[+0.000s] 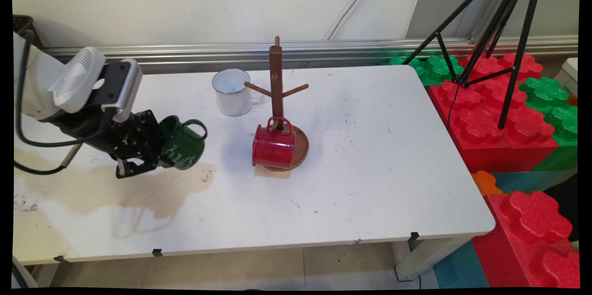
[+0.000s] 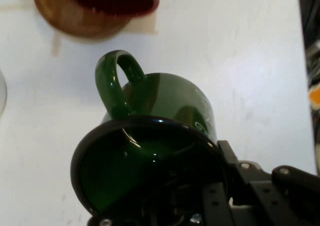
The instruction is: Place the picked object on the table
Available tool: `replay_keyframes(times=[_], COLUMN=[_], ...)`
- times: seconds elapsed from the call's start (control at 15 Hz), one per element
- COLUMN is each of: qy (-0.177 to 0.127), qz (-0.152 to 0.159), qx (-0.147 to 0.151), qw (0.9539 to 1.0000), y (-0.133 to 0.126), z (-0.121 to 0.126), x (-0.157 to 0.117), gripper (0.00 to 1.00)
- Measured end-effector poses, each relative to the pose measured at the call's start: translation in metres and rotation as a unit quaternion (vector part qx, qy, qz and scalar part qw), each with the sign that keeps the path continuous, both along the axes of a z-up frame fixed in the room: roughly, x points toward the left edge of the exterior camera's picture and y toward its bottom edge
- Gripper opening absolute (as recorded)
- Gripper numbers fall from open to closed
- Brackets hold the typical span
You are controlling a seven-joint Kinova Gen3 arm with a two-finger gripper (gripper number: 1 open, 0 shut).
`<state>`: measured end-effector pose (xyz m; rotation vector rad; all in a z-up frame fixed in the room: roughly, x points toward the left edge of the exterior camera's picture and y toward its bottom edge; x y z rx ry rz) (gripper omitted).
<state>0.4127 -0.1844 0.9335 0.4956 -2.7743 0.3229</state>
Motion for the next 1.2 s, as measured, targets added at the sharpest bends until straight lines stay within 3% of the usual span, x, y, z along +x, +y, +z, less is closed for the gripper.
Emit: replay_keyframes(times=[0.27,0.47,0.93,1.2], qy=[-0.065,-0.096,-0.143,-0.150], qz=[-0.010,-0.013,-0.013,0.005], qx=[0.011,0.018,0.037,0.052], qw=[0.9977,0.9952,0.9889,0.9873], y=[-0.016,-0.025,-0.040,-0.044], z=[-0.013,-0.023,-0.054,-0.073], x=[0.003,0.001,-0.013,-0.021], gripper=[0.00,0.00,0.00,0.00])
